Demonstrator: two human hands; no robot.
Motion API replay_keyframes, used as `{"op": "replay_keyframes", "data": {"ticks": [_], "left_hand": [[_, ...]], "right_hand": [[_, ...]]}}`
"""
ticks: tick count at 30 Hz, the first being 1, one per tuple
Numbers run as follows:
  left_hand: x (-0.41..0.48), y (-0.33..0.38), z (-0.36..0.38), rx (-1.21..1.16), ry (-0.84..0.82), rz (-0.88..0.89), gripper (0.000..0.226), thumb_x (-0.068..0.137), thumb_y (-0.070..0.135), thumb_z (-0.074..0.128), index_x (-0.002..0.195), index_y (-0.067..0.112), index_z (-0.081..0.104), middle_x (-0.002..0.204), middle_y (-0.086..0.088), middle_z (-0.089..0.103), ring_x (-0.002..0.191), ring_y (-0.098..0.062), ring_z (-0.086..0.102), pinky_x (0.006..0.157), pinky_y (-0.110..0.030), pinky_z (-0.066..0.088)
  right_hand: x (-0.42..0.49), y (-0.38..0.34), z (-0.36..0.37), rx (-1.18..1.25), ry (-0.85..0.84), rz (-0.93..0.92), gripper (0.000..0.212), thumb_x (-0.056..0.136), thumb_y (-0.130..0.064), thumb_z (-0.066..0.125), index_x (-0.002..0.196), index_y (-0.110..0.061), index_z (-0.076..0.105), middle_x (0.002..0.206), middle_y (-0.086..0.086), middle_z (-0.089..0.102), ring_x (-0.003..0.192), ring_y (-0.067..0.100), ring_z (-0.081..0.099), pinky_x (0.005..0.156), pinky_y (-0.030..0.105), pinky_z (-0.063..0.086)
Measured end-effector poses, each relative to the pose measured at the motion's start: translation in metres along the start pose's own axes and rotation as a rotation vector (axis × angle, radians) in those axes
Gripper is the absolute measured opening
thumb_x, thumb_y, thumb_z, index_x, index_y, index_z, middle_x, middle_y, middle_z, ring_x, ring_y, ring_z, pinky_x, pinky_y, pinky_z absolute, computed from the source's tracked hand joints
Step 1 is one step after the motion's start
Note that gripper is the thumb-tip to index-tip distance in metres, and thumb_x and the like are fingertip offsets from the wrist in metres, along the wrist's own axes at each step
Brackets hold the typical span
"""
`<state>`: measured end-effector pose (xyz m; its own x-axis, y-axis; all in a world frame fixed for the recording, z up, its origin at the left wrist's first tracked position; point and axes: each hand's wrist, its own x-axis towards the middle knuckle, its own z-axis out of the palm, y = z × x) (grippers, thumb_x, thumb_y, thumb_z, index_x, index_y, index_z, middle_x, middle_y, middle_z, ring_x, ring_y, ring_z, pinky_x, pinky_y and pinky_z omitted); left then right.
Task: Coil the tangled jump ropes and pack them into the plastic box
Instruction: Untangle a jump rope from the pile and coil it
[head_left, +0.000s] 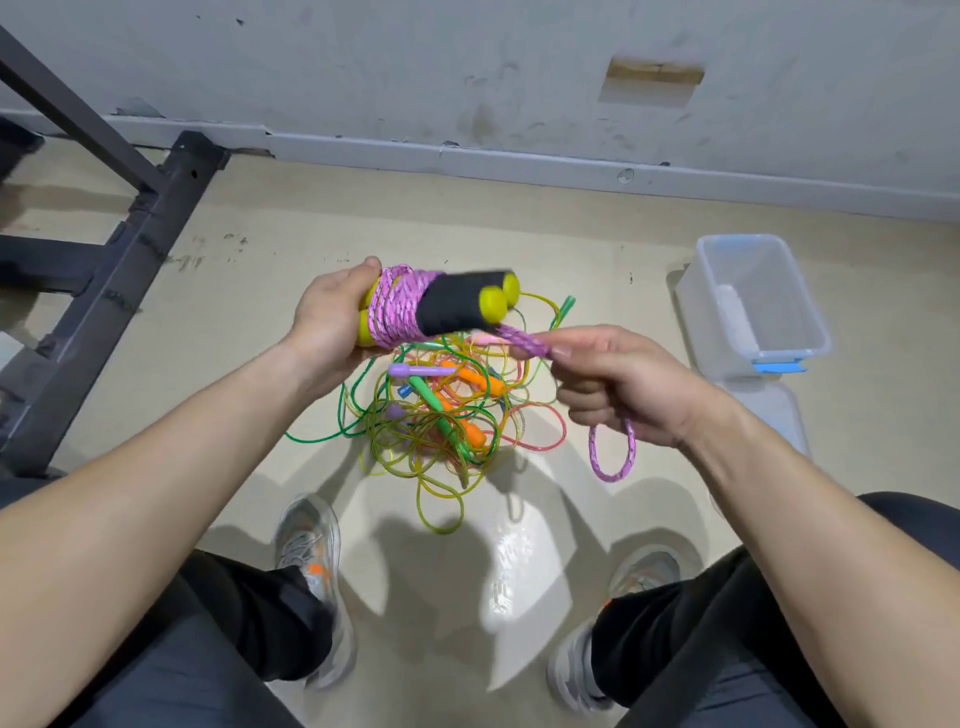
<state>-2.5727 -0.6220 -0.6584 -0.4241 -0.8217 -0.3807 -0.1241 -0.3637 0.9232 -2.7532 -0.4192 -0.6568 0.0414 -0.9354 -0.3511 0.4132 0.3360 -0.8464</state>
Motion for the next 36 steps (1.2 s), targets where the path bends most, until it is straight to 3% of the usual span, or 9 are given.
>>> {"op": "replay_keyframes", "data": {"ticks": [4, 7, 11, 14, 16, 23, 26, 31, 36], "left_hand": [[0.001, -0.008, -0.007, 0.215, -0.096, 0.167, 0.037, 0.106, 0.028, 0.048, 0.072, 0.015, 0.057, 0.058, 0.003, 0.054, 0.051, -0.013, 0.051, 0.053, -0.028, 0.041], [0.005, -0.011, -0.010, 0.480, 0.012, 0.307, 0.030, 0.101, 0.042, 0.050, 0.079, 0.021, 0.058, 0.069, 0.007, 0.055, 0.065, -0.014, 0.053, 0.065, -0.031, 0.041], [-0.008, -0.011, -0.005, 0.668, 0.147, 0.455, 0.022, 0.102, 0.036, 0.051, 0.100, 0.017, 0.063, 0.092, 0.003, 0.065, 0.089, -0.016, 0.058, 0.077, -0.026, 0.039], [-0.018, -0.016, 0.004, 0.760, 0.128, 0.576, 0.022, 0.103, 0.031, 0.052, 0.103, 0.011, 0.062, 0.094, 0.000, 0.064, 0.088, -0.015, 0.055, 0.077, -0.024, 0.036], [-0.021, -0.019, 0.007, 0.821, 0.130, 0.644, 0.022, 0.102, 0.029, 0.053, 0.102, 0.008, 0.060, 0.093, -0.004, 0.063, 0.087, -0.020, 0.054, 0.077, -0.025, 0.034], [-0.034, -0.029, 0.022, 1.103, 0.067, 0.775, 0.034, 0.102, 0.038, 0.042, 0.110, 0.008, 0.056, 0.106, -0.013, 0.061, 0.091, -0.041, 0.059, 0.077, -0.048, 0.047], [-0.041, -0.034, 0.025, 1.213, 0.059, 0.868, 0.046, 0.099, 0.045, 0.031, 0.107, 0.008, 0.058, 0.099, -0.014, 0.060, 0.073, -0.042, 0.061, 0.060, -0.046, 0.046], [-0.048, -0.052, 0.035, 1.357, 0.001, 0.986, 0.037, 0.100, 0.039, 0.038, 0.098, 0.007, 0.058, 0.089, -0.013, 0.055, 0.064, -0.035, 0.059, 0.044, -0.038, 0.038], [-0.036, -0.055, 0.029, 1.375, 0.010, 0.918, 0.038, 0.100, 0.036, 0.034, 0.096, 0.006, 0.057, 0.085, -0.014, 0.053, 0.053, -0.035, 0.059, 0.042, -0.036, 0.037]], "right_hand": [[-0.005, -0.006, 0.003, -0.207, 0.119, -0.052, 0.017, 0.098, -0.014, 0.056, 0.099, -0.009, 0.071, 0.067, 0.001, 0.051, 0.053, 0.013, 0.040, 0.048, 0.023, 0.034], [-0.008, -0.012, 0.014, -0.549, 0.203, -0.022, 0.022, 0.104, -0.008, 0.050, 0.094, -0.006, 0.069, 0.087, 0.004, 0.069, 0.057, 0.016, 0.056, 0.047, 0.026, 0.044], [-0.007, -0.011, 0.021, -0.939, 0.315, 0.059, 0.028, 0.098, -0.015, 0.051, 0.079, -0.016, 0.071, 0.064, 0.004, 0.051, 0.052, 0.016, 0.038, 0.037, 0.040, 0.050], [0.003, -0.002, 0.023, -1.018, 0.397, 0.130, 0.024, 0.094, -0.017, 0.056, 0.085, 0.000, 0.072, 0.091, 0.028, 0.067, 0.081, 0.043, 0.059, 0.060, 0.037, 0.052], [0.010, 0.004, 0.021, -0.975, 0.436, 0.193, 0.026, 0.091, -0.015, 0.059, 0.089, 0.009, 0.068, 0.106, 0.030, 0.065, 0.105, 0.044, 0.059, 0.079, 0.045, 0.055], [0.018, 0.017, 0.042, -1.361, 0.429, 0.257, 0.029, 0.091, -0.015, 0.048, 0.064, -0.004, 0.051, 0.061, 0.012, 0.049, 0.065, 0.033, 0.052, 0.051, 0.034, 0.039], [0.023, 0.020, 0.043, -1.204, 0.465, 0.311, 0.030, 0.089, -0.010, 0.051, 0.061, -0.008, 0.041, 0.055, 0.007, 0.036, 0.054, 0.027, 0.036, 0.048, 0.033, 0.024], [0.036, 0.026, 0.052, -0.389, 0.647, 0.350, 0.013, 0.080, 0.007, 0.053, 0.075, -0.005, 0.049, 0.061, 0.005, 0.029, 0.043, 0.015, 0.018, 0.050, 0.027, 0.014], [0.036, 0.024, 0.064, -0.278, 0.655, 0.317, 0.034, 0.079, 0.010, 0.051, 0.057, -0.012, 0.037, 0.052, 0.001, 0.026, 0.042, 0.015, 0.018, 0.057, 0.038, 0.012]]}}
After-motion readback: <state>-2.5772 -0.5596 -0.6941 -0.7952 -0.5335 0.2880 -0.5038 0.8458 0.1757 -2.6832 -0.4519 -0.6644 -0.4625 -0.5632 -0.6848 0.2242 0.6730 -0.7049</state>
